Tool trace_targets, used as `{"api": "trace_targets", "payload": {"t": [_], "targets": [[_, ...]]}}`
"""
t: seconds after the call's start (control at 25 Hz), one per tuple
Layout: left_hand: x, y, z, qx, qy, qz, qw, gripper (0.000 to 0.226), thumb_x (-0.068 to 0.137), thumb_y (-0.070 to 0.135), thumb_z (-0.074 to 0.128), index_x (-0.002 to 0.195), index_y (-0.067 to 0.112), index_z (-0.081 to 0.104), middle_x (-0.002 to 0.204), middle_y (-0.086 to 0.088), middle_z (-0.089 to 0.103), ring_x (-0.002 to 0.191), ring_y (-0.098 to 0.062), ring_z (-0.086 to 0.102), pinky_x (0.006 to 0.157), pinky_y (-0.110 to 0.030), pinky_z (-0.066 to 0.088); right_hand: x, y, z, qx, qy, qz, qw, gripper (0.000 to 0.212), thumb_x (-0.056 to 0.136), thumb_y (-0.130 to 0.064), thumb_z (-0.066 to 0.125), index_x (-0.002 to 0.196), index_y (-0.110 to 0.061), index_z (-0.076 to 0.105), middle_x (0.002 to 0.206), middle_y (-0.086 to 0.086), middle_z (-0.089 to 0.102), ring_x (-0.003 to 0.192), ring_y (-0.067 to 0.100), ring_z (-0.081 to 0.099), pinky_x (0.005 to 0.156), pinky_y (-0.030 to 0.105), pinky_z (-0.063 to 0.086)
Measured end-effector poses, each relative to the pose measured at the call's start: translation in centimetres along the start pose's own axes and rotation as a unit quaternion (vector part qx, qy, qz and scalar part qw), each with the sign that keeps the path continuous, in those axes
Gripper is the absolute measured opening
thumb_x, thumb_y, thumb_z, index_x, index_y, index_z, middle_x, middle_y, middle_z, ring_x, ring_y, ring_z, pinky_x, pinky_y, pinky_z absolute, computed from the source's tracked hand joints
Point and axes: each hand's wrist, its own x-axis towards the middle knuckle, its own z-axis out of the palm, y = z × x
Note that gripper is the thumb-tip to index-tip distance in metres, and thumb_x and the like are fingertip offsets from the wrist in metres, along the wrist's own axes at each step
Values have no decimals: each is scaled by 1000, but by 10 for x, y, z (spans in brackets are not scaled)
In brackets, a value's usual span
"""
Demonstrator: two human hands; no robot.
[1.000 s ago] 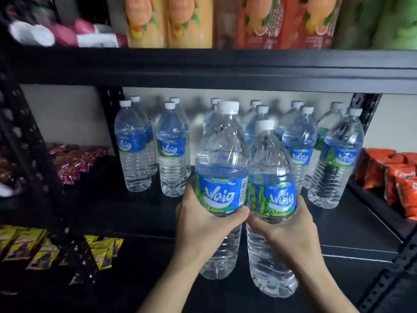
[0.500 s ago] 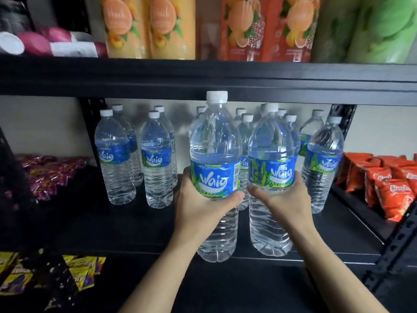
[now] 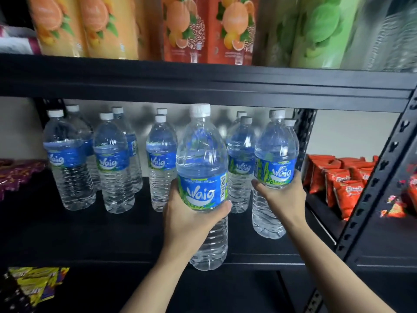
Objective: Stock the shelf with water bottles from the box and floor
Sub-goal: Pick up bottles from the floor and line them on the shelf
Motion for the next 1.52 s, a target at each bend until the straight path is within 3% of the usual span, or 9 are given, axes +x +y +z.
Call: {"api": "trace_targets", "payload": {"t": [0.28,0.44,0.72,0.88,1.24,1.4,1.52], "targets": [[-8,-11,41,1,-7,-14,1000,79,39,44,93,108,34,56,100,12,72,91,-7,71,83,-40,58,16,41,-17,13,8,15,1000,70,59,-35,93,112,-23,48,92,-13,60,83,8,61,71,22,41],[-4,-14,54,-3,-5,-26,1000,75,39,41,93,105,34,58,95,13,74,87,-6,72,82,-41,59,18,56,-18,33,6,26,999,74,59,-34,93,117,-22,47,97,-12,61,80,-11,55,68,16,40],[0,-15,68,2,-3,-23,1000,73,41,36,95,104,34,57,94,17,73,87,-3,71,83,-39,58,27,68,-14,43,-16,2,999,81,58,-33,93,122,-24,45,100,-24,57,88,-14,56,73,13,42],[1,-14,74,11,-12,-16,1000,71,44,31,97,104,33,58,93,22,71,85,2,69,81,-31,57,29,74,-13,59,-23,0,998,84,56,-32,94,124,-26,46,105,-22,60,94,-10,60,80,16,46],[4,-17,78,20,-12,-18,1000,71,44,33,97,103,31,57,90,21,72,83,4,69,80,-31,57,32,80,-15,64,-41,-25,997,91,53,-36,95,128,-24,46,112,-18,59,100,-5,61,88,24,49],[6,-19,80,26,-22,-12,999,75,42,38,96,106,33,57,94,18,72,87,0,70,83,-35,58,25,97,-26,53,-113,-41,991,102,51,-36,96,136,-23,41,125,-15,57,113,-3,58,95,22,47],[8,-20,89,24,-34,-9,999,76,42,38,95,107,35,55,99,16,72,92,-3,69,87,-37,57,8,127,-36,-30,-183,-18,982,100,54,-58,88,136,-31,38,130,-15,57,121,5,57,103,39,47]]}}
